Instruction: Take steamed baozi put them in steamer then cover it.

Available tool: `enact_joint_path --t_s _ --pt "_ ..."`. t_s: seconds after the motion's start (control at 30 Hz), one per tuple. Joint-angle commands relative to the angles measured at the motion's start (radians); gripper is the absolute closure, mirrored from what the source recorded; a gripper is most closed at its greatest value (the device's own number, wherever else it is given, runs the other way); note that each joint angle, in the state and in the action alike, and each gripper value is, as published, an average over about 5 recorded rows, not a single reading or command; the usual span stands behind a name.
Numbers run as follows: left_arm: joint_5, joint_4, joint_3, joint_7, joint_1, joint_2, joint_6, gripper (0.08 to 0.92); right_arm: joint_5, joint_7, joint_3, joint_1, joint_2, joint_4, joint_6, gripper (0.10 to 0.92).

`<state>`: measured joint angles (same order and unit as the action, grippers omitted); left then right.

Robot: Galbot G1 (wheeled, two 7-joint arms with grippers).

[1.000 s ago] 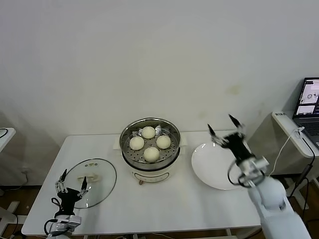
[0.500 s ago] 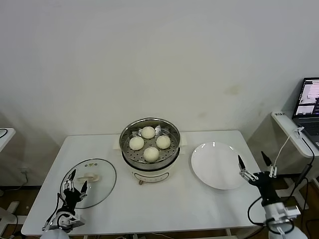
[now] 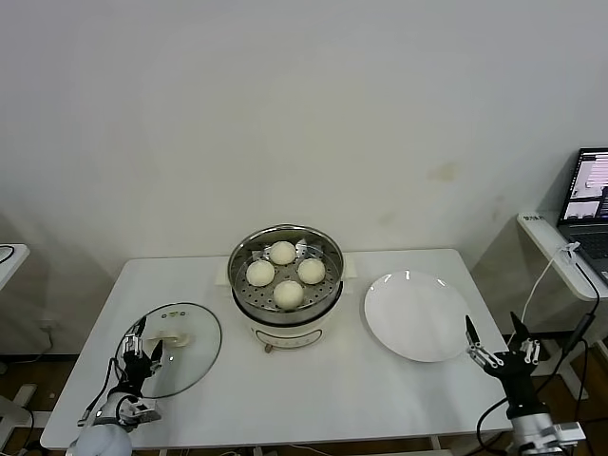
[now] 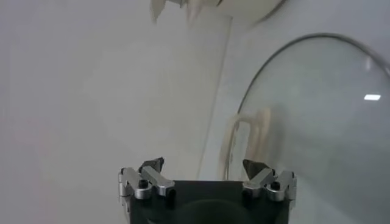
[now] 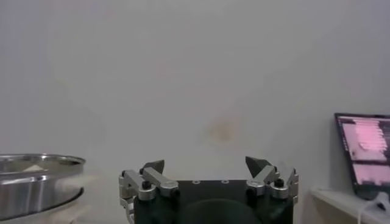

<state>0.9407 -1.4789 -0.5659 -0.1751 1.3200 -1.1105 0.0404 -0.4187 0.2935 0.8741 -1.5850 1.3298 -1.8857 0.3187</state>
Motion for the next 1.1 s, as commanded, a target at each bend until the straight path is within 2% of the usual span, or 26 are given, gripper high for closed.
enact_joint_path --t_s 0.03,0.57,0.67,1.1 --pt "0.04 0.046 0.013 0.005 -0.058 0.001 -0.005 0.177 -0.031 0.006 0.014 -0.027 0.017 -0.005 0.011 0.203" --pt "0.092 0.128 0.043 -0.02 -0.142 -0.026 0.007 0.189 -0.026 0.009 0.013 -0.031 0.025 -0.006 0.017 0.203" --pt "0.103 0.138 0.041 -0.031 -0.14 -0.032 0.013 0.251 -0.027 0.008 0.012 -0.027 0.024 -0.004 0.015 0.203" --pt "0.153 0.141 0.033 -0.086 -0.116 -0.064 0.035 0.64 -0.036 0.001 0.017 -0.011 0.011 -0.009 0.008 0.202"
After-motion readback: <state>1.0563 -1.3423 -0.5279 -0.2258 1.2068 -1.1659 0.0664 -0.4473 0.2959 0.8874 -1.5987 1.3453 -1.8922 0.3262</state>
